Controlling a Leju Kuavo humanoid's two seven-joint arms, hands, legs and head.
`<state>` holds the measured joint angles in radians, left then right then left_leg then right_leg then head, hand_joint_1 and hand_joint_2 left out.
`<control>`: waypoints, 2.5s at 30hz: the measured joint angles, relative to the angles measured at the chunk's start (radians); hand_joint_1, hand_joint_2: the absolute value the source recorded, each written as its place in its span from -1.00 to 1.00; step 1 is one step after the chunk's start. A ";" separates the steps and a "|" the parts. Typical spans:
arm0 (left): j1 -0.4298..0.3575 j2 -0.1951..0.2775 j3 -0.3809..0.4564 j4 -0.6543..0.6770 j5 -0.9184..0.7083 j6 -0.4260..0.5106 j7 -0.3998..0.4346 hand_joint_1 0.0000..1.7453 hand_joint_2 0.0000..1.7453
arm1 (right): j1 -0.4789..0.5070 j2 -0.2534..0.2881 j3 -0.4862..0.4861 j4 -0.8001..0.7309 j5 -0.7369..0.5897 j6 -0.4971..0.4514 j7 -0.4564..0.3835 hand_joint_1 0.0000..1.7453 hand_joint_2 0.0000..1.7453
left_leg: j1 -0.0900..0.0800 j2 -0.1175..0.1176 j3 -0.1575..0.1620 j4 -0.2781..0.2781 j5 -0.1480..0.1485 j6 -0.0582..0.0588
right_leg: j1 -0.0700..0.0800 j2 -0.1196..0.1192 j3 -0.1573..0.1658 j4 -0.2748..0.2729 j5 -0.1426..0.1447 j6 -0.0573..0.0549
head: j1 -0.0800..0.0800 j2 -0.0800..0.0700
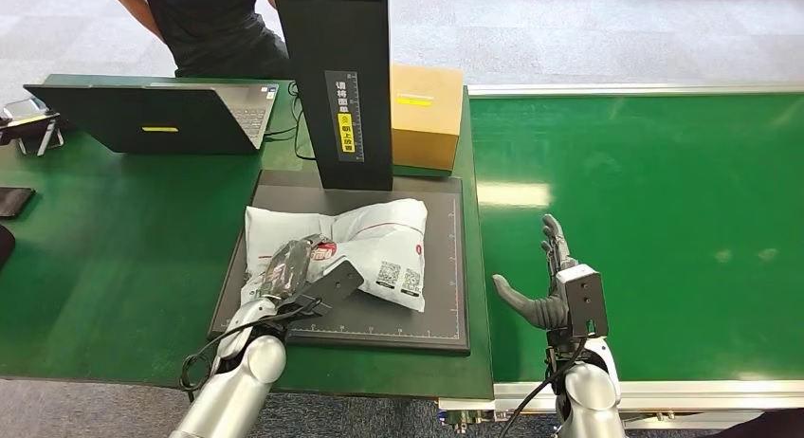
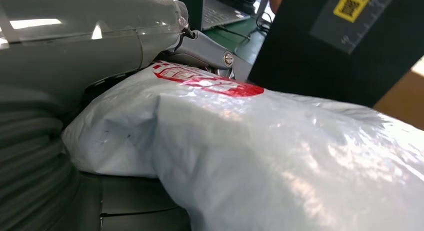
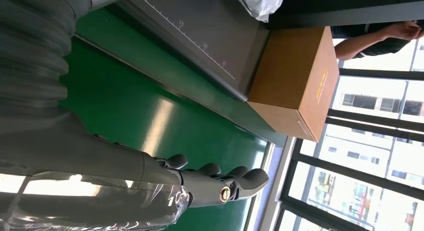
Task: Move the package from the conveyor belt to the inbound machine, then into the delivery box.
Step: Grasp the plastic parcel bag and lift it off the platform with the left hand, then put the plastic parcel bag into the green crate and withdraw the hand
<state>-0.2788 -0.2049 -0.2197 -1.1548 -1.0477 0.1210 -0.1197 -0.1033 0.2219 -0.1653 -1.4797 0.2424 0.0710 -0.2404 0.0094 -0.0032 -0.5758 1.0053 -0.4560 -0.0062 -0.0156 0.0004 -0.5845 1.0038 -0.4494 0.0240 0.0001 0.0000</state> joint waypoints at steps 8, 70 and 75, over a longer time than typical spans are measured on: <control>0.028 0.013 0.080 -0.060 -0.039 0.082 0.017 1.00 1.00 | 0.000 0.000 0.000 0.000 -0.002 0.001 0.000 -1.00 1.00 | 0.000 0.000 0.000 0.000 0.000 0.000 | 0.000 0.000 0.000 0.000 0.000 0.000 | 0.000 0.000; -0.038 0.158 0.567 -0.105 -0.399 0.408 0.198 -1.00 1.00 | 0.020 0.000 0.014 -0.003 -0.026 -0.019 0.014 -1.00 1.00 | 0.001 0.001 -0.002 0.000 0.000 0.000 | 0.001 0.000 -0.002 0.000 0.000 0.000 | 0.000 0.000; -0.029 0.151 0.535 -0.107 -0.344 0.473 0.128 -1.00 1.00 | 0.026 0.000 0.014 -0.008 -0.031 -0.017 0.012 -1.00 1.00 | 0.001 0.001 -0.002 0.000 0.000 0.000 | 0.001 0.000 -0.002 0.000 0.000 0.000 | 0.000 0.000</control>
<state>-0.3082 -0.0537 0.3151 -1.2619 -1.3912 0.5944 0.0084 -0.0774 0.2224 -0.1514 -1.4876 0.2111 0.0538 -0.2289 0.0105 -0.0027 -0.5775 1.0052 -0.4558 -0.0064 -0.0150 0.0006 -0.5868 1.0038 -0.4496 0.0235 0.0000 0.0000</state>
